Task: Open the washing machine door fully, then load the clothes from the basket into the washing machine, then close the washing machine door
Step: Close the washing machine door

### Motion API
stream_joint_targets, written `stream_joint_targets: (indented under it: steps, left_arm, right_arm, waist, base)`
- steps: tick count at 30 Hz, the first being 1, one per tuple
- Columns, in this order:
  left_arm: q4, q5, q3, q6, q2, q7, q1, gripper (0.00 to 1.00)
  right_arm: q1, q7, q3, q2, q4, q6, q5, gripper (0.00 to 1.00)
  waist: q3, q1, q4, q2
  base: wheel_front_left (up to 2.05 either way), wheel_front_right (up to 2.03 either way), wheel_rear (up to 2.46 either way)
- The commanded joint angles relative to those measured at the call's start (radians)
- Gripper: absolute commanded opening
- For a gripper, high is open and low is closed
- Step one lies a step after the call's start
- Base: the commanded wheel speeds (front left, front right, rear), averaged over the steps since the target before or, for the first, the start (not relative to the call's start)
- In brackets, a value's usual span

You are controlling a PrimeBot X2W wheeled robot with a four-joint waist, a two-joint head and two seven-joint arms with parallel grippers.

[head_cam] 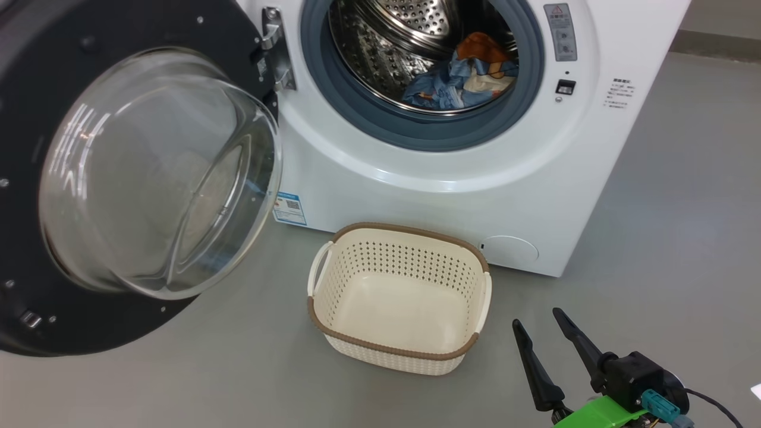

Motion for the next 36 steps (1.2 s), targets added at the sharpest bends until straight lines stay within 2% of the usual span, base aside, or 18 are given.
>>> stream_joint_targets:
  steps: [1,5,9,21,36]
  left_arm:
    - [0.018,-0.027,0.027,0.007,0.08,0.042,-0.039,0.0]
    - [0.096,-0.064,0.051,0.038,0.115,0.093,-0.063,0.0]
    - [0.143,-0.109,0.073,0.028,0.134,0.152,-0.073,0.0]
    - [0.157,-0.163,0.071,0.001,0.128,0.297,-0.026,0.0]
    - [0.099,-0.178,0.056,-0.007,0.1,0.347,0.027,0.0]
  right_arm:
    - [-0.041,-0.005,0.018,-0.001,-0.02,0.002,-0.015,1.0]
    - [-0.047,-0.005,0.019,-0.001,-0.018,0.002,-0.023,1.0]
    - [-0.044,-0.005,0.019,-0.001,-0.018,0.002,-0.025,1.0]
    - [-0.034,-0.005,0.019,-0.001,-0.024,0.002,-0.037,1.0]
    - [-0.046,-0.005,0.03,-0.001,-0.011,0.002,-0.045,1.0]
  waist:
    - [0.012,0.0,-0.017,0.0]
    - [0.021,0.0,-0.037,0.0]
    - [0.017,0.0,-0.06,0.0]
    - [0.023,0.0,-0.096,0.0]
    - [0.033,0.0,-0.13,0.0]
  base:
    - [0.0,0.0,0.0]
    - [0.0,0.0,0.0]
    - [0.0,0.0,0.0]
    - [0.0,0.0,0.0]
    - [0.0,0.0,0.0]
